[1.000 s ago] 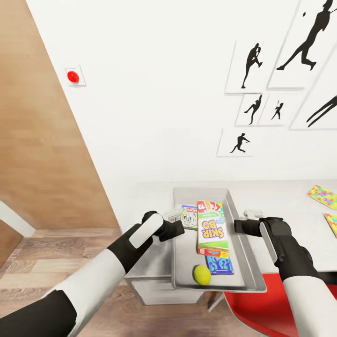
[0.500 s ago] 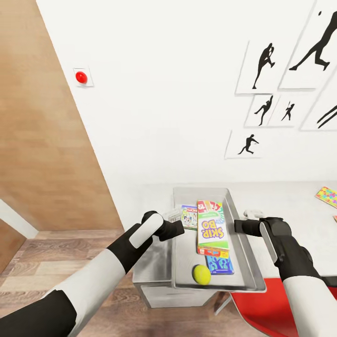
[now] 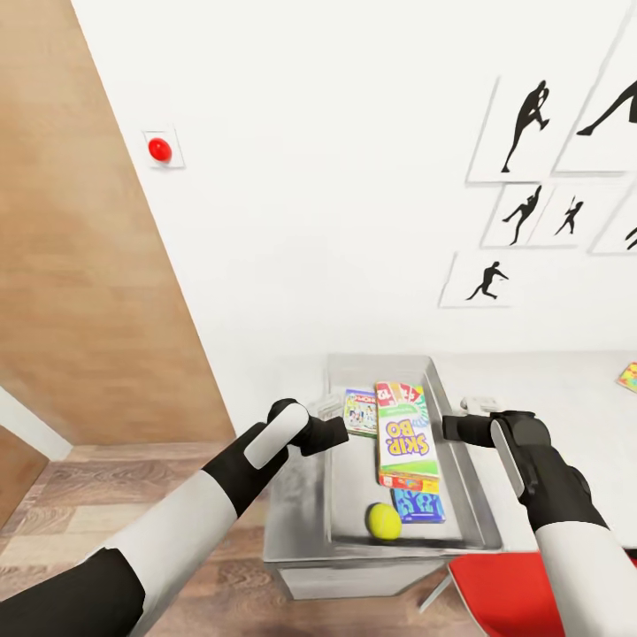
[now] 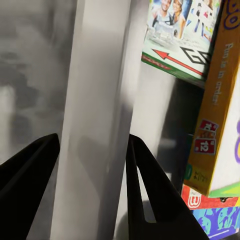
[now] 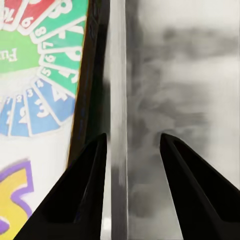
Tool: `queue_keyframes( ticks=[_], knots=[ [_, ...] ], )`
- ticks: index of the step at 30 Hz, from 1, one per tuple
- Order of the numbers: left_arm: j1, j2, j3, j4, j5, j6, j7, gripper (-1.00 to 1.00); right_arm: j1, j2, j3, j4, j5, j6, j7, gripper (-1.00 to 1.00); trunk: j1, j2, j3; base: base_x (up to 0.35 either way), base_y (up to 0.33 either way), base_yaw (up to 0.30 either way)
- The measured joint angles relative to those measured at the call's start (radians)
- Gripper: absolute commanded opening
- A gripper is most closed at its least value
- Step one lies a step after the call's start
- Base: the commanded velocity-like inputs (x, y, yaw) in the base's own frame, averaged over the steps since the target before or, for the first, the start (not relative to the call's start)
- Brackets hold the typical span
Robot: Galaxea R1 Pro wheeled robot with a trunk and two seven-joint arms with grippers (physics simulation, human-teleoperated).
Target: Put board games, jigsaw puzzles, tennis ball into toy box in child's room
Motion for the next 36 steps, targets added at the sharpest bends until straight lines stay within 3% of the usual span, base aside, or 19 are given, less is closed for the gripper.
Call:
queue_keyframes(
  ticks=[9, 30, 31, 32, 36],
  knots=[
    [0.0, 0.0, -0.001, 0.0, 0.002, 0.001, -0.001, -1.0, 0.0, -0.001, 0.0, 0.0, 0.001, 0.002, 0.0, -1.0, 0.001, 0.0, 0.0, 0.144, 0.113, 0.103],
    [0.0, -0.002, 0.0, 0.0, -0.001, 0.001, -0.002, -1.0, 0.0, -0.003, -0.001, -0.001, -0.003, 0.001, 0.0, -1.0, 0.001, 0.0, 0.0, 0.009, 0.007, 0.029],
    [0.0, -0.002, 0.0, 0.0, -0.001, 0.001, -0.002, -1.0, 0.0, -0.003, -0.001, -0.001, -0.003, 0.001, 0.0, 1.0, 0.001, 0.0, 0.0, 0.0, 0.0, 0.0],
    [-0.001, 0.0, -0.003, 0.0, 0.001, -0.004, -0.001, 1.0, 0.0, -0.003, 0.0, -0.001, -0.001, 0.0, -0.001, 1.0, 0.002, 0.0, 0.0, 0.0, 0.0, 0.0],
    [-0.001, 0.001, -0.006, -0.001, -0.003, -0.006, 0.003, 1.0, 0.0, -0.003, -0.001, -0.001, 0.016, -0.001, -0.003, 1.0, 0.002, 0.0, 0.0, 0.0, 0.0, 0.0]
  ],
)
